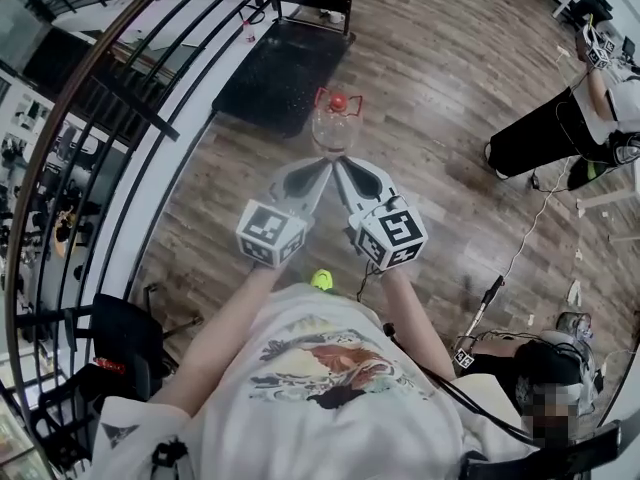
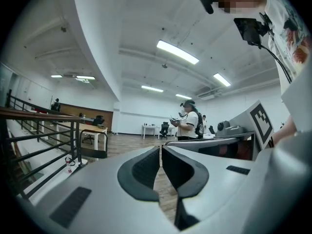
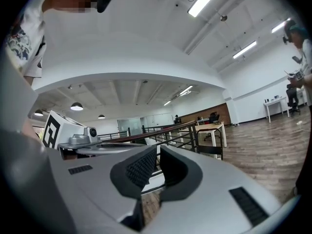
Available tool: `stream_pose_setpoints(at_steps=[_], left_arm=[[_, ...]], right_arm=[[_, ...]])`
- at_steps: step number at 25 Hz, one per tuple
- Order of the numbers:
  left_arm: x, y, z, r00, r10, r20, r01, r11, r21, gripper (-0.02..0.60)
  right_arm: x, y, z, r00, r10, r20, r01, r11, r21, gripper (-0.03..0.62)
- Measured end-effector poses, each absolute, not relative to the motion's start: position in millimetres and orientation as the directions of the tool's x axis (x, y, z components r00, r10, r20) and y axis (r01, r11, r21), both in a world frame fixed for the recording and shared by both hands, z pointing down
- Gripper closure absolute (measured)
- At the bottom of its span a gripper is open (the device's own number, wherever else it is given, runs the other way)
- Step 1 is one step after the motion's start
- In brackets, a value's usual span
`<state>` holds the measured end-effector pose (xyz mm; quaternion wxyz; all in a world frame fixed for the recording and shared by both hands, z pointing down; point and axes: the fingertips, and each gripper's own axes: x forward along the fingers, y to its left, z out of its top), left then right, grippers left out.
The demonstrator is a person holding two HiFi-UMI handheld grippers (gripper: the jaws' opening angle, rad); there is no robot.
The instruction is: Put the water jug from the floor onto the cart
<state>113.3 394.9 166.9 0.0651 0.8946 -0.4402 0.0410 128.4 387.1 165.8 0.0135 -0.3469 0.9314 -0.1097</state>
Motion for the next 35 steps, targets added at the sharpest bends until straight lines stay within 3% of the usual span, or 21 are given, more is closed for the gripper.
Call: stream_pose_setpoints(at_steps=[9, 35], left_arm=[[121.2, 357.3, 168.2, 0.635, -0.762, 0.128, -0.768, -0.640, 0.005, 0.558], [87.0, 215.3, 197.8, 0.698, -0.691, 0.188, -0.711, -0.700, 0.068, 0.558]], right_arm=[[136.4, 355.1, 167.0, -0.707, -0.703, 0.081, -0.705, 0.689, -0.166, 0.572], [103.5, 217.7, 200.8, -0.614, -0.760, 0.213, -0.789, 0.584, -0.192, 0.571]])
